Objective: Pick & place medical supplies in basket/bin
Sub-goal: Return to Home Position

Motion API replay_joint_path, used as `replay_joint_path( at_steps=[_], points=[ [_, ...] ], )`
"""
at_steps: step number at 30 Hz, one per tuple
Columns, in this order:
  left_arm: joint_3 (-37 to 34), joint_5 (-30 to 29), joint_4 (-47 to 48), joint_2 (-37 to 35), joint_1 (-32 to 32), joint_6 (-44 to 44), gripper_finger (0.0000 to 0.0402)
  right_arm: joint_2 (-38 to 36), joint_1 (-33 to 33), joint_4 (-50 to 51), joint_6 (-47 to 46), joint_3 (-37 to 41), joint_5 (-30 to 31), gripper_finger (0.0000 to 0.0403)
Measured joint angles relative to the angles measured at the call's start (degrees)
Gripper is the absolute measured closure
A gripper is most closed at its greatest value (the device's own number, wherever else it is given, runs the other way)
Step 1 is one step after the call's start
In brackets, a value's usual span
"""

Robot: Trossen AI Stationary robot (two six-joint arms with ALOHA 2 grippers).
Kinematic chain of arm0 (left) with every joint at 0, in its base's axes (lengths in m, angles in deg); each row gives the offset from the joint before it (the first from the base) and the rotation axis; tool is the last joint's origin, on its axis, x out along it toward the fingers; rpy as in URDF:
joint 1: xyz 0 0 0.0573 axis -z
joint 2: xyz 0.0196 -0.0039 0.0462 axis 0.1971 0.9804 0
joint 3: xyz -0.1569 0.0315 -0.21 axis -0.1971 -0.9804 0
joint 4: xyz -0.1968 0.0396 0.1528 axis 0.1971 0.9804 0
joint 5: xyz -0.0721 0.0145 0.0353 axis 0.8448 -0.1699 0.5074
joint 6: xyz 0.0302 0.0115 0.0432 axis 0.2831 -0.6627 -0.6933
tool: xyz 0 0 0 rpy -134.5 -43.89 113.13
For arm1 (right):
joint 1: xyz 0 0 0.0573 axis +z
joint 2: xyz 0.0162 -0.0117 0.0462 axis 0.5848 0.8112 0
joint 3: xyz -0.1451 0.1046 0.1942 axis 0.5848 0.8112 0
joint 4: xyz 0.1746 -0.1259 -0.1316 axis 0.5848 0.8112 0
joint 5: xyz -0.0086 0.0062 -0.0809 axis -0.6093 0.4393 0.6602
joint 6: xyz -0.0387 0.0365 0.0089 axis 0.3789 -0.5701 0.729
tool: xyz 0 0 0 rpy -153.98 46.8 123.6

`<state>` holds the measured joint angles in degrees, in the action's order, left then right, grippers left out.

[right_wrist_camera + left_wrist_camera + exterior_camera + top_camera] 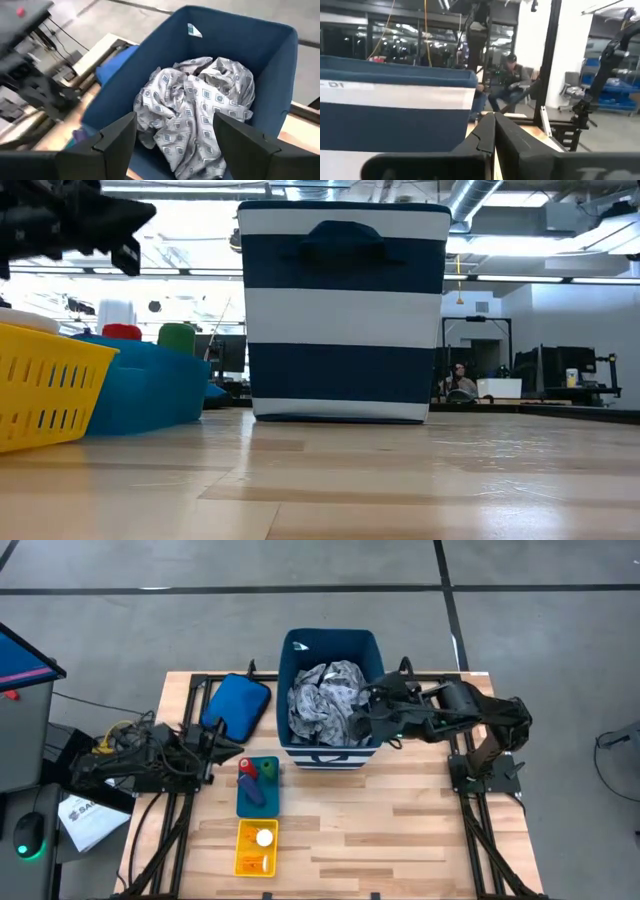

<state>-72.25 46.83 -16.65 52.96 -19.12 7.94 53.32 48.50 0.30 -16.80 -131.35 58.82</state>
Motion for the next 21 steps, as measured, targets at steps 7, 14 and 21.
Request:
replay_joint_path(
  at_steps=[7,14,21],
  points=[
    [-3.6,-2.54,-3.15,-0.28,2.13,0.93,0.0401,-1.64,1.83,0.41,-2.54,-0.04,0.47,0.0145],
    [-3.62,-7.15,4.33,-0.28,5.47,-1.26,0.0401,-2.54,4.39,2.21,-1.88,-0.06,0.48,0.0145],
    [-3.58,-9.71,6.88,1.95,5.68,-1.62,0.0401,-3.8,4.55,3.63,5.62,-0.04,-1.07,0.0145]
  ],
)
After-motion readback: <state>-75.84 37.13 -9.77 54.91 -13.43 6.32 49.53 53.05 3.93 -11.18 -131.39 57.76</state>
